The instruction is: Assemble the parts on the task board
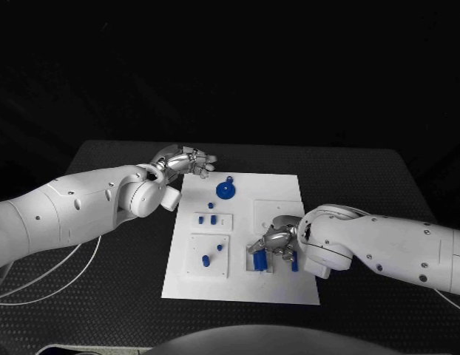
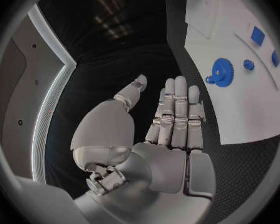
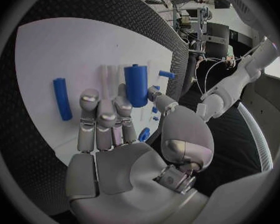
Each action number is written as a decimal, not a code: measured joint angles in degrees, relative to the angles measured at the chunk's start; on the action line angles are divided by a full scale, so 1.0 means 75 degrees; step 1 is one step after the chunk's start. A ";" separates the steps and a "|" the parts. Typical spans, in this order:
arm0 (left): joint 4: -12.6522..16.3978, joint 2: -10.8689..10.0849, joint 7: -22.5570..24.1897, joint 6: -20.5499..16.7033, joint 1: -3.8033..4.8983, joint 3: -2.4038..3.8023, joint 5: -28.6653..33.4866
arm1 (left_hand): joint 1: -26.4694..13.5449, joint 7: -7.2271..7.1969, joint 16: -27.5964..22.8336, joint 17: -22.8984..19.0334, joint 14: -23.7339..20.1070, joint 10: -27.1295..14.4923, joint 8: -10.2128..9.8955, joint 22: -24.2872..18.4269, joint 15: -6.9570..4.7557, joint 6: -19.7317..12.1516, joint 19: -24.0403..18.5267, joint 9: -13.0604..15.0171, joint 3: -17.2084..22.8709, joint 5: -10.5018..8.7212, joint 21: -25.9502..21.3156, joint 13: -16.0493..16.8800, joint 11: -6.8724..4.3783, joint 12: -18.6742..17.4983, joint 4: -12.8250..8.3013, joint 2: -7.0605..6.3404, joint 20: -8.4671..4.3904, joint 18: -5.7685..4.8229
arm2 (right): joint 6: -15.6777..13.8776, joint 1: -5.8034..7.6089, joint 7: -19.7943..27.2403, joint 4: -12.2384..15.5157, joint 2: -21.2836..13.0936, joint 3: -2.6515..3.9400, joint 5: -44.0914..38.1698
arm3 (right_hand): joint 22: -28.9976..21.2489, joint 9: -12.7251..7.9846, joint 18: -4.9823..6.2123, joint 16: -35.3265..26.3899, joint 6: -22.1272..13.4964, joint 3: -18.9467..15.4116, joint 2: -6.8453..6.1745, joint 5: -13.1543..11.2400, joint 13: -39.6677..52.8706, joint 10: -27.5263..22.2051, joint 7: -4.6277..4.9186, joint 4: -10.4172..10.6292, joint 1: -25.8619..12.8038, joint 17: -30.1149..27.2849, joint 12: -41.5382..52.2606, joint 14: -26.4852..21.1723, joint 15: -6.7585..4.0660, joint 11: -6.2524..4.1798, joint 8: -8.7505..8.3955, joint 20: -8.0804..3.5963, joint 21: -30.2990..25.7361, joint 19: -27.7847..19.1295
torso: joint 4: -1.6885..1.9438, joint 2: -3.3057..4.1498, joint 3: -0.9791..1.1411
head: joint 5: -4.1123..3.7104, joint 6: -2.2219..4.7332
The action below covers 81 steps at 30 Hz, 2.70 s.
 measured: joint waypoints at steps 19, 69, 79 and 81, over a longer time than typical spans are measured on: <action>0.0010 -0.0005 -0.0012 0.0015 0.0000 0.0000 0.0000 | -0.0029 0.0000 0.0000 0.0010 0.0000 0.0000 0.0000 0.0006 0.0000 0.0000 0.0000 0.0001 0.0000 0.0000 -0.0004 0.0000 0.0000 0.0000 0.0000 0.0030 0.0000 0.0000 | 0.0007 0.0003 -0.0003 -0.0015 0.0030 -0.0002 -0.0084 | 0.0000 0.0034 0.0000 -0.0029 -0.0001 0.0024 0.0014 -0.0051 -0.0002 -0.0017 -0.0002 0.0004 -0.0061 0.0027 -0.0030 0.0002 -0.0032 -0.0017 0.0005 0.0000 0.0000 0.0000 | 0.0002 0.0002 0.0000 | 0.0021 0.0014; 0.0027 -0.0028 -0.0020 0.0023 0.0004 0.0002 0.0001 | -0.0060 0.0000 -0.0028 0.0034 0.0000 -0.0054 0.0000 0.0024 0.0000 0.0000 0.0000 0.0002 0.0000 0.0000 -0.0030 0.0000 0.0002 0.0000 0.0000 0.0000 0.0000 0.0000 | 0.0014 -0.0007 -0.0011 0.0033 0.0042 -0.0009 -0.0570 | -0.0018 0.0173 0.0069 -0.0126 -0.0082 -0.0161 -0.0998 -0.0050 0.0039 -0.0087 0.0000 0.0355 -0.0406 0.0193 -0.0111 0.0018 -0.0045 -0.0030 -0.0052 -0.0084 0.0000 -0.0028 | 0.0001 0.0001 0.0000 | 0.0070 -0.0053; 0.0035 -0.0028 -0.0025 0.0025 0.0004 0.0000 0.0001 | -0.0059 -0.0019 -0.0059 0.0045 0.0000 -0.0054 0.0000 0.0032 0.0000 -0.0019 0.0000 -0.0005 0.0001 0.0000 -0.0030 0.0000 0.0002 0.0000 0.0042 0.0000 0.0000 0.0000 | 0.0036 -0.0005 -0.0011 0.0039 0.0035 -0.0008 -0.0565 | -0.0017 0.0175 0.0069 -0.0155 -0.0095 -0.0185 -0.0998 -0.0050 0.0038 -0.0100 -0.0013 0.0372 -0.0406 0.0200 -0.0111 0.0014 -0.0041 -0.0044 -0.0052 -0.0082 0.0000 -0.0029 | 0.0000 0.0003 0.0002 | 0.0079 -0.0073; 0.0035 -0.0028 -0.0025 0.0025 0.0004 0.0000 0.0001 | -0.0059 -0.0021 -0.0059 0.0044 0.0000 -0.0054 0.0000 0.0031 0.0000 -0.0020 0.0000 -0.0005 0.0001 0.0000 -0.0039 0.0000 0.0002 0.0000 0.0042 0.0000 0.0000 0.0000 | 0.0036 -0.0005 -0.0011 0.0039 0.0033 -0.0008 -0.0563 | -0.0018 0.0183 0.0070 -0.0155 -0.0095 -0.0202 -0.0998 -0.0050 0.0039 -0.0100 -0.0014 0.0355 -0.0406 0.0200 -0.0112 0.0014 -0.0040 -0.0044 -0.0052 -0.0082 0.0000 -0.0029 | 0.0000 0.0003 0.0003 | 0.0080 -0.0075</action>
